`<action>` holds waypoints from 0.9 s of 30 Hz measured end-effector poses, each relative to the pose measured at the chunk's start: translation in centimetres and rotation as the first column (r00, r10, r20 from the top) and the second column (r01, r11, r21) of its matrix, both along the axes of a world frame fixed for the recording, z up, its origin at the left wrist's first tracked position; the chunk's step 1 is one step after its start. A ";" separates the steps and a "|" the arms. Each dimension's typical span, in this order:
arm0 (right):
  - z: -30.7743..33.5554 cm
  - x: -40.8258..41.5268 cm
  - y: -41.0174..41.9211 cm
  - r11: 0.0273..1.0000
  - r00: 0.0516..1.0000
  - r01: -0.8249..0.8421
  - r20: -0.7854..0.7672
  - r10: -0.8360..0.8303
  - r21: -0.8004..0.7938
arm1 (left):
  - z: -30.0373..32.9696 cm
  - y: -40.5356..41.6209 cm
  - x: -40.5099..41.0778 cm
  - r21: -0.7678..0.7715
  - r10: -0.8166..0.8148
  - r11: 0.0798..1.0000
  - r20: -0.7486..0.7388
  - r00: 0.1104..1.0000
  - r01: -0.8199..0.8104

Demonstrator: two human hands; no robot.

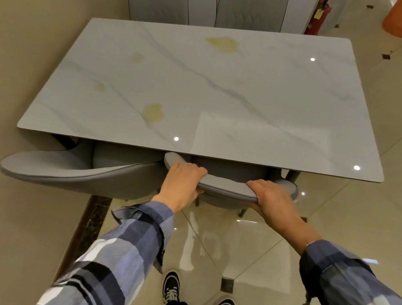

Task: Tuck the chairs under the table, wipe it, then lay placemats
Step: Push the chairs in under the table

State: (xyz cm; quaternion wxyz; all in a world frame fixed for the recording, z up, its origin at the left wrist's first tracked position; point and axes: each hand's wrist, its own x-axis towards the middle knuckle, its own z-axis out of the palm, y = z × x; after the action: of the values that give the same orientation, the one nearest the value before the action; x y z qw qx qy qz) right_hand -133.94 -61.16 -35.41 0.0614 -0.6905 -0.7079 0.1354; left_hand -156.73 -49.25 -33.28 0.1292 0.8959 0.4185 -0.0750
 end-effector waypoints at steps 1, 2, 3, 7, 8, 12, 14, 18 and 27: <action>-0.2 0.4 -0.3 1.000 1.000 -0.006 -0.015 0.006 0.000 | 0.0 -0.4 0.3 0.009 -0.002 1.000 0.000 1.000 0.002; -0.4 1.0 -0.4 1.000 0.999 -0.019 -0.030 0.019 0.009 | -0.1 -0.6 0.6 0.022 0.002 1.000 0.001 1.000 -0.002; -0.5 1.4 -0.5 1.000 0.999 -0.029 -0.043 0.030 0.011 | -0.2 -0.9 0.8 0.031 0.008 0.999 0.004 1.000 -0.008; -0.1 2.4 -1.5 0.999 0.997 -0.033 -0.068 0.035 0.026 | -0.6 -2.1 1.5 0.043 0.011 0.999 -0.002 1.000 -0.011; 0.2 2.9 -1.7 0.999 0.998 -0.033 -0.061 0.034 0.011 | -0.7 -2.4 1.8 0.040 0.005 0.999 0.003 1.000 -0.005; 0.8 3.7 -2.3 0.999 0.999 -0.003 -0.037 0.001 -0.046 | -0.7 -2.8 2.5 0.016 -0.049 0.999 -0.007 0.999 0.049; 0.9 3.4 -2.3 0.998 0.999 0.015 -0.033 -0.017 -0.066 | -0.7 -2.7 2.4 0.012 -0.060 0.998 -0.002 0.998 0.060; 1.0 3.4 -2.4 0.996 0.999 0.034 -0.020 -0.036 -0.087 | -0.4 -2.5 2.6 -0.001 -0.088 0.996 -0.031 0.996 0.088; 1.5 3.7 -2.7 0.996 0.996 -0.052 -0.082 0.046 -0.069 | 2.8 -2.6 7.0 -0.328 -0.175 0.940 -0.239 0.955 0.091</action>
State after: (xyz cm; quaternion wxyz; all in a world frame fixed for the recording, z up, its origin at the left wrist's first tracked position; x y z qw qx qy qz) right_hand -130.21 -63.81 -33.96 0.0621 -0.6686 -0.7164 0.1896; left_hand -149.75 -51.83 -30.49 0.2072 0.8722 0.3527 -0.2682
